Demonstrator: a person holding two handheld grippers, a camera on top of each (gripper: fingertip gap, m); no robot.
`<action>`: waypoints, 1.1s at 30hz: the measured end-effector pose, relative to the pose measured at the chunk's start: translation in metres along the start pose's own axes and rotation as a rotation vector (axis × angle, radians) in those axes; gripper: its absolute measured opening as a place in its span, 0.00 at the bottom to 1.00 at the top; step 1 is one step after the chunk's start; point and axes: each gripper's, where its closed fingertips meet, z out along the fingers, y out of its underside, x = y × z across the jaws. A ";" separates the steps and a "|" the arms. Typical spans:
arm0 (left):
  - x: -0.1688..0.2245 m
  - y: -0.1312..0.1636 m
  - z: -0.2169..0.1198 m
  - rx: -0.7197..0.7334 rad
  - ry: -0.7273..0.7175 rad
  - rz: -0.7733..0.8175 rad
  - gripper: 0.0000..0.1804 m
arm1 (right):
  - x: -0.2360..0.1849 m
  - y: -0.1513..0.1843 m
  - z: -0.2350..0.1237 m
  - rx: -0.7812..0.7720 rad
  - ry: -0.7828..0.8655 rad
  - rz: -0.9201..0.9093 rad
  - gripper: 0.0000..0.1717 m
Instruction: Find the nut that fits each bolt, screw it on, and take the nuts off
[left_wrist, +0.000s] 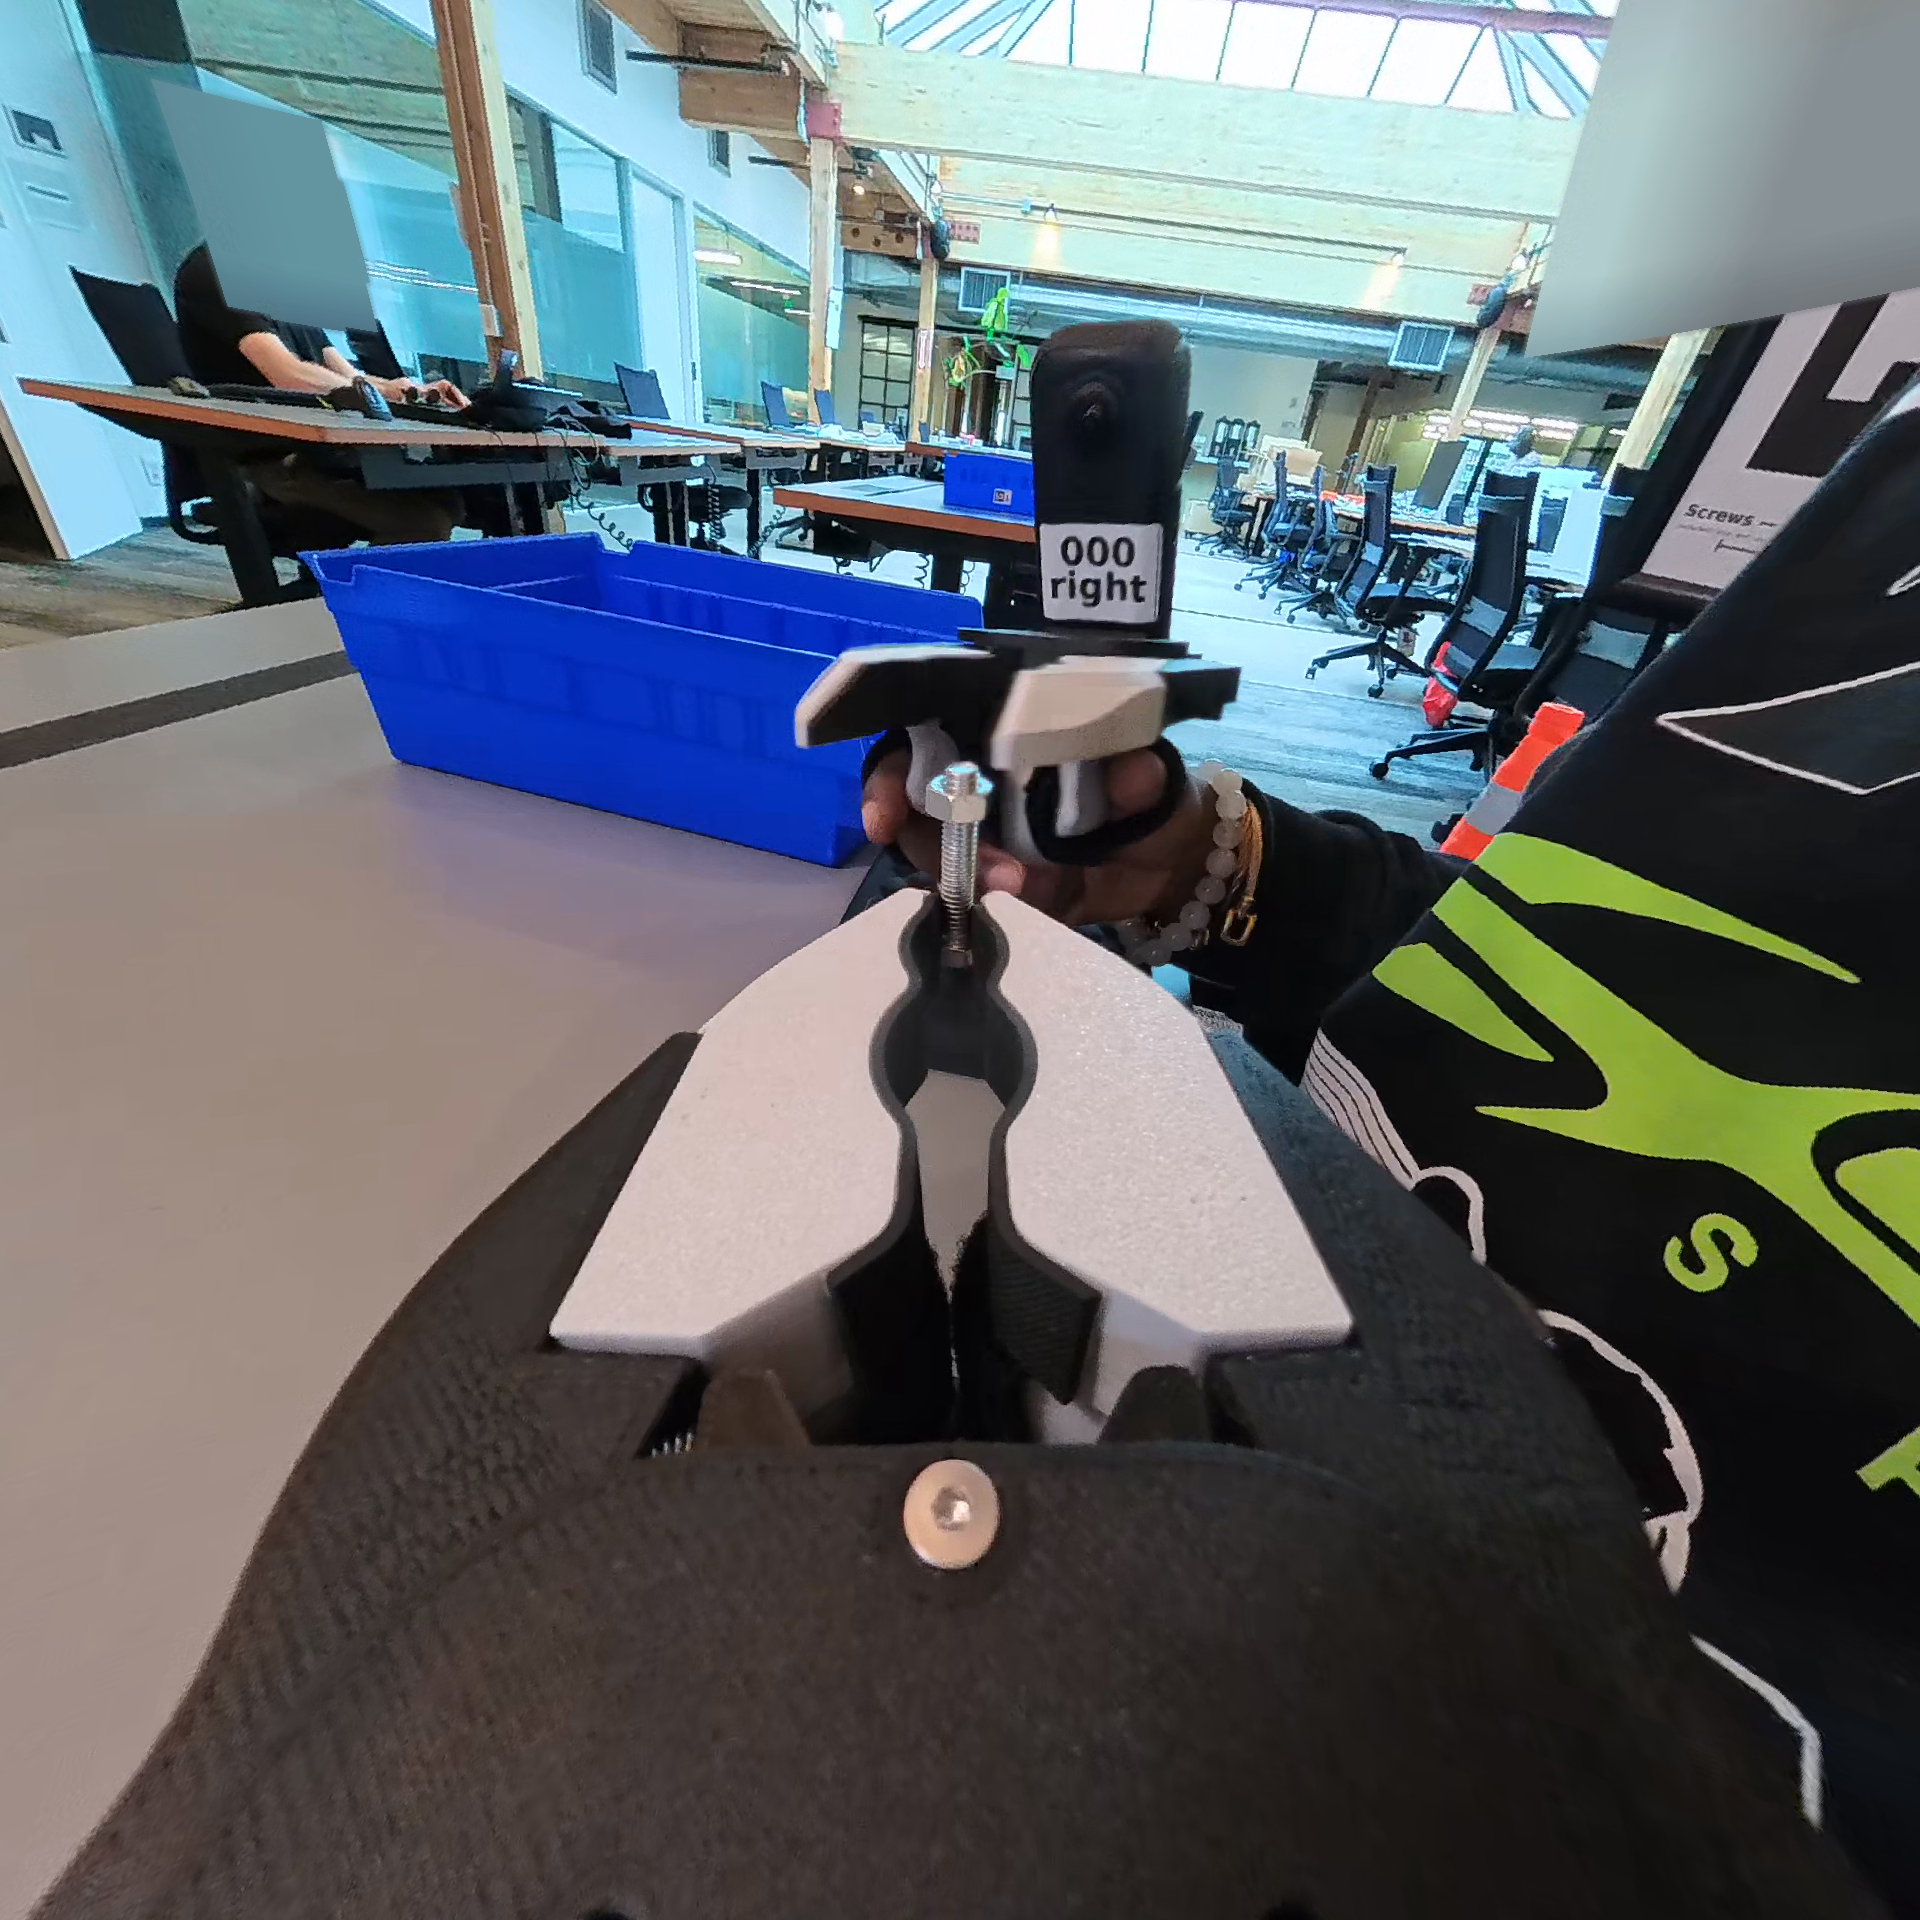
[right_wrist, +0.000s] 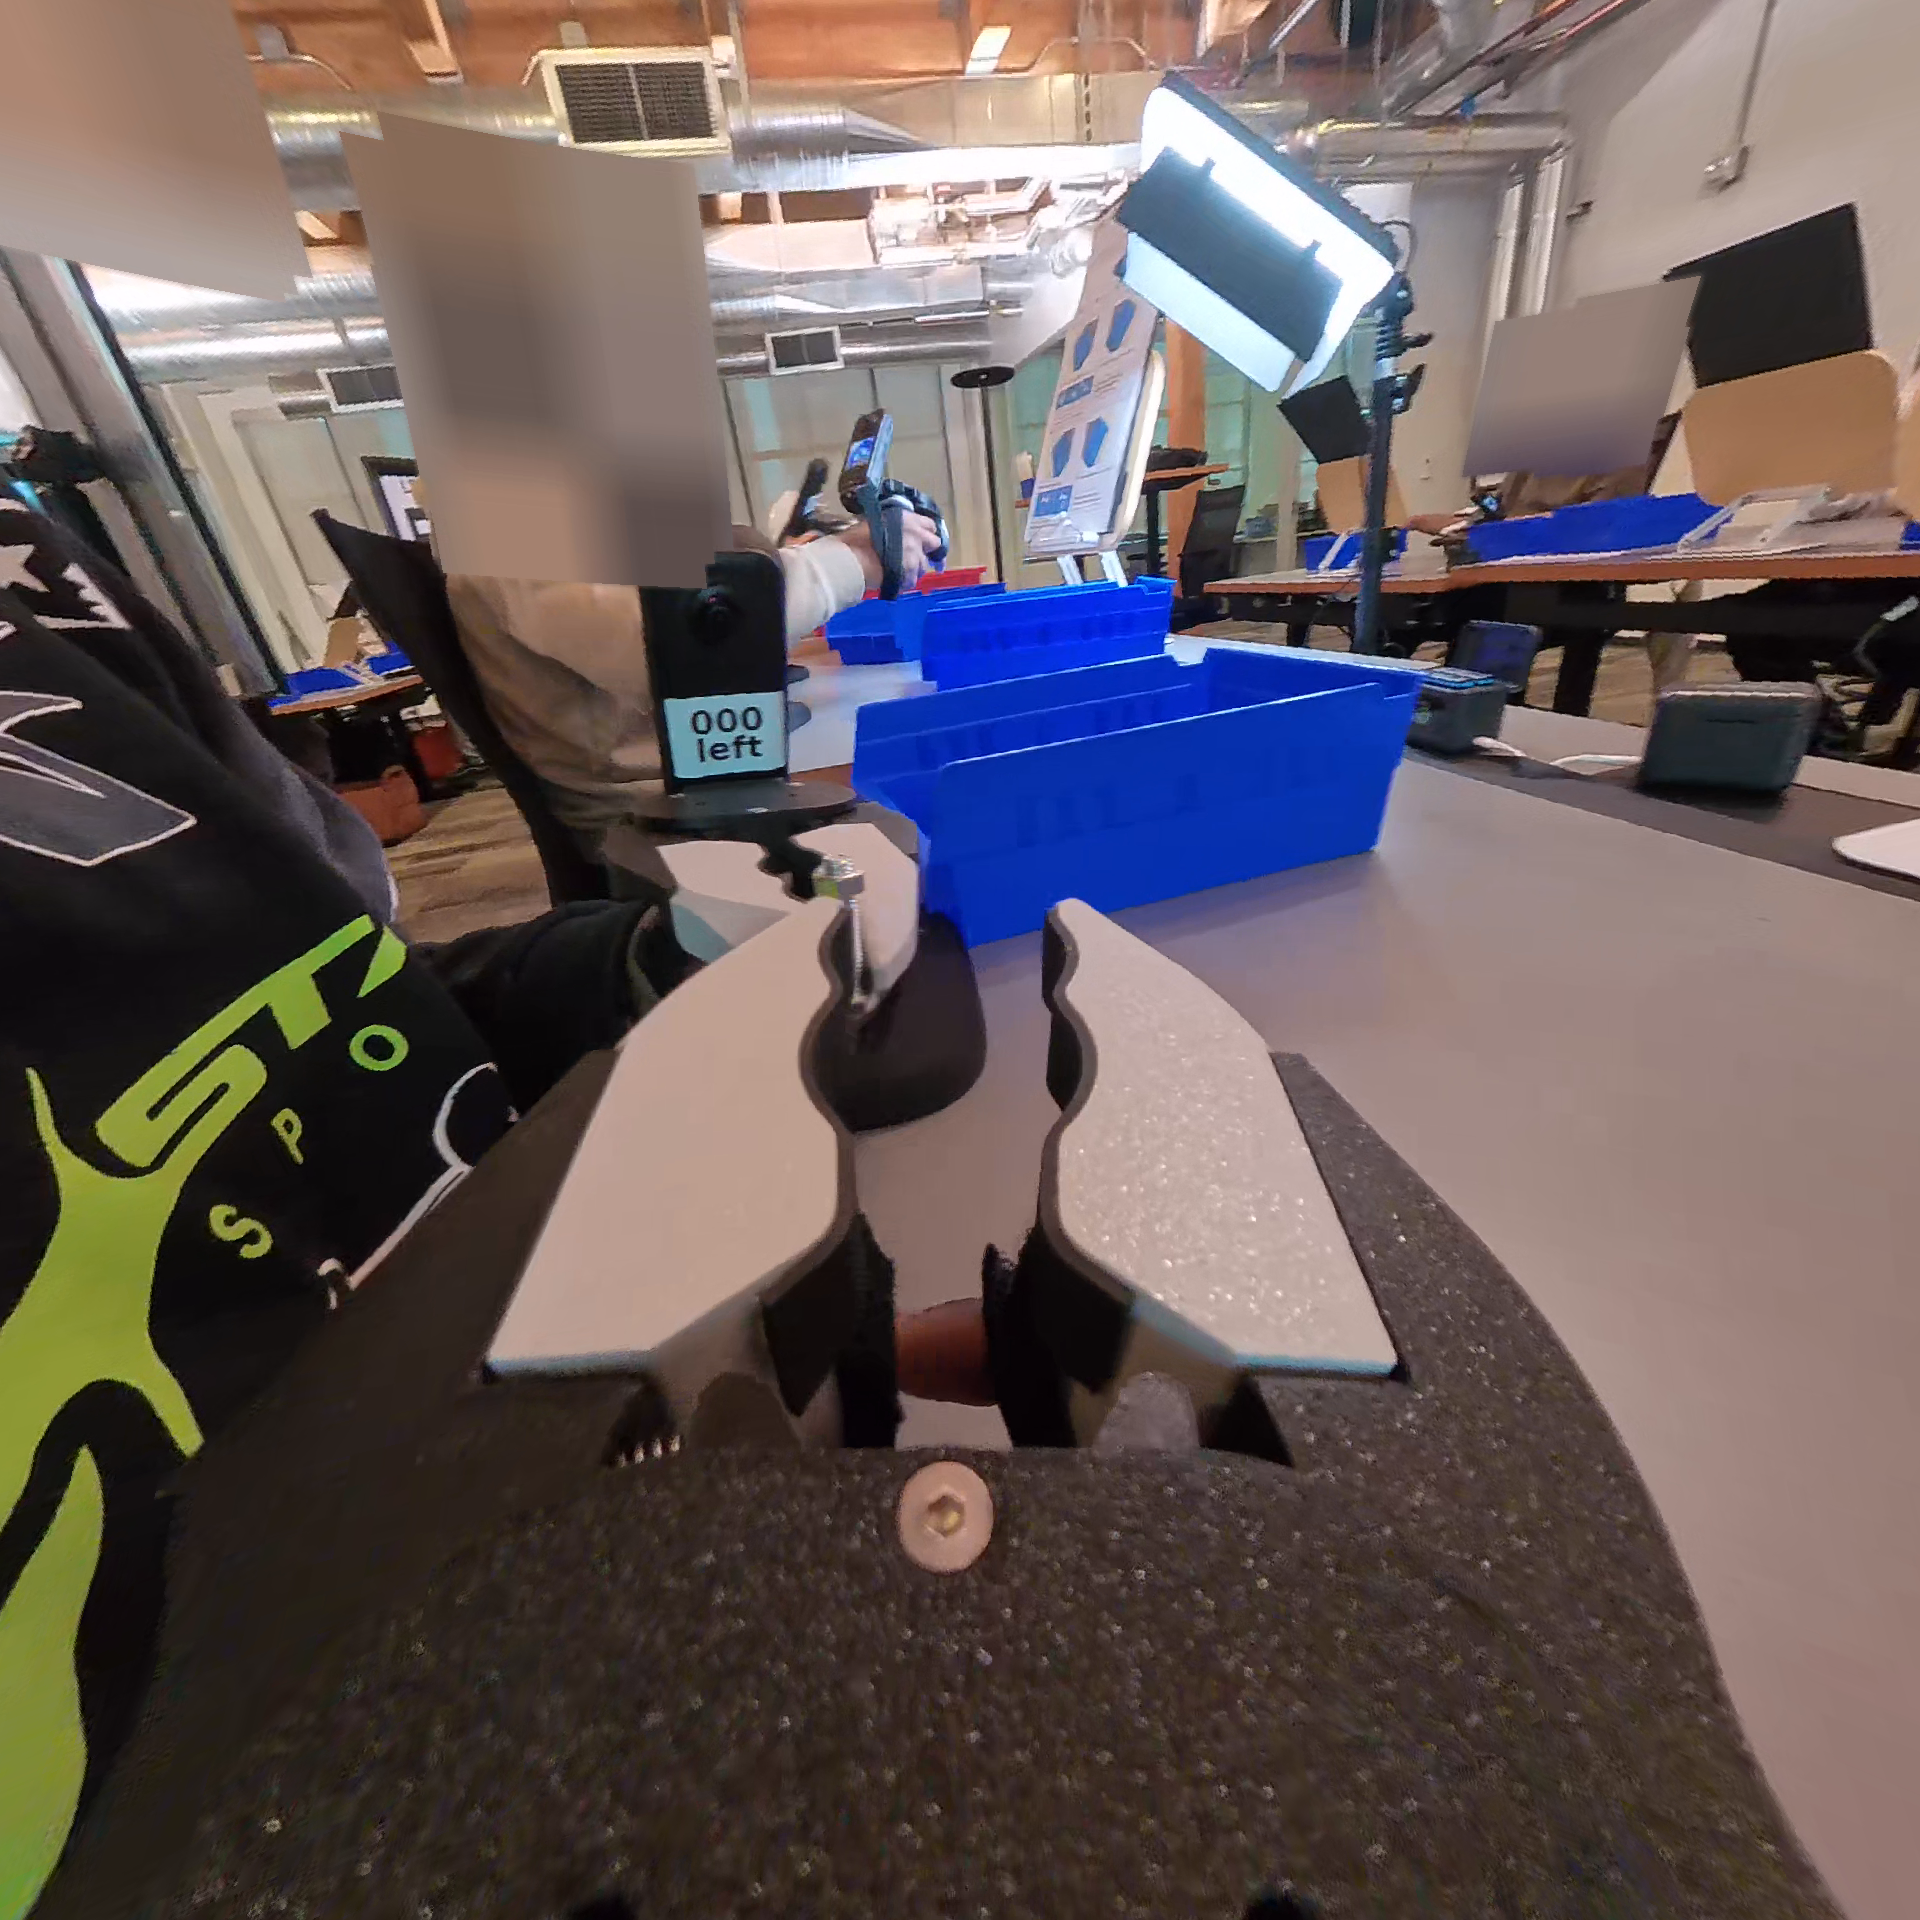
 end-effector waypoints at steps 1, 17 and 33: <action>0.000 0.000 0.000 0.001 -0.003 0.000 0.03 | -0.004 0.000 0.003 -0.003 -0.016 -0.001 0.23; 0.002 0.002 0.001 -0.013 -0.008 0.026 0.03 | -0.002 0.011 0.016 -0.061 0.028 -0.020 0.27; -0.001 0.001 0.001 -0.005 -0.011 0.006 0.03 | -0.014 0.006 0.022 -0.026 -0.014 -0.002 0.25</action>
